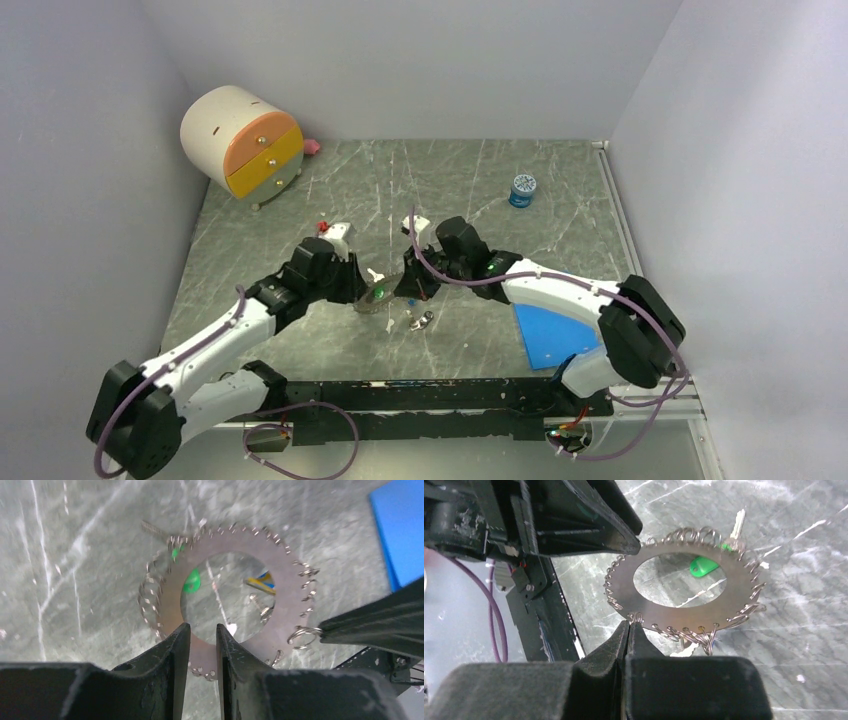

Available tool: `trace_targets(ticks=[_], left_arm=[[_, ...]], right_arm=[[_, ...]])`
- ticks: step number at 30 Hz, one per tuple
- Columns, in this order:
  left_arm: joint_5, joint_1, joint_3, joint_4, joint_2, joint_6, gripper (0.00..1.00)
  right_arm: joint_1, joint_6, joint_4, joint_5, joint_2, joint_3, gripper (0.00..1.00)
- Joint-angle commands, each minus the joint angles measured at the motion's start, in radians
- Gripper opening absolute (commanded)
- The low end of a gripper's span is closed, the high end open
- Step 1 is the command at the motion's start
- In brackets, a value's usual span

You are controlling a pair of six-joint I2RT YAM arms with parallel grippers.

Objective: Put the keys on the keyring

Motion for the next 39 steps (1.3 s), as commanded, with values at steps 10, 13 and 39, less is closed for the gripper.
trace_targets(ticks=[10, 13, 39], left_arm=[[0.199, 0.002, -0.043, 0.265, -0.270, 0.277, 0.33], [0.274, 0.002, -0.088, 0.367, -0.307, 0.345, 0.33], [0.694, -0.001, -0.306, 0.816, -0.358, 0.729, 0.22]], right_arm=[[-0.035, -0.298, -0.061, -0.137, -0.119, 0.095, 0.00], [-0.036, -0.346, -0.025, -0.146, -0.136, 0.092, 0.00], [-0.041, -0.619, 0.105, -0.397, -0.218, -0.008, 0.00]])
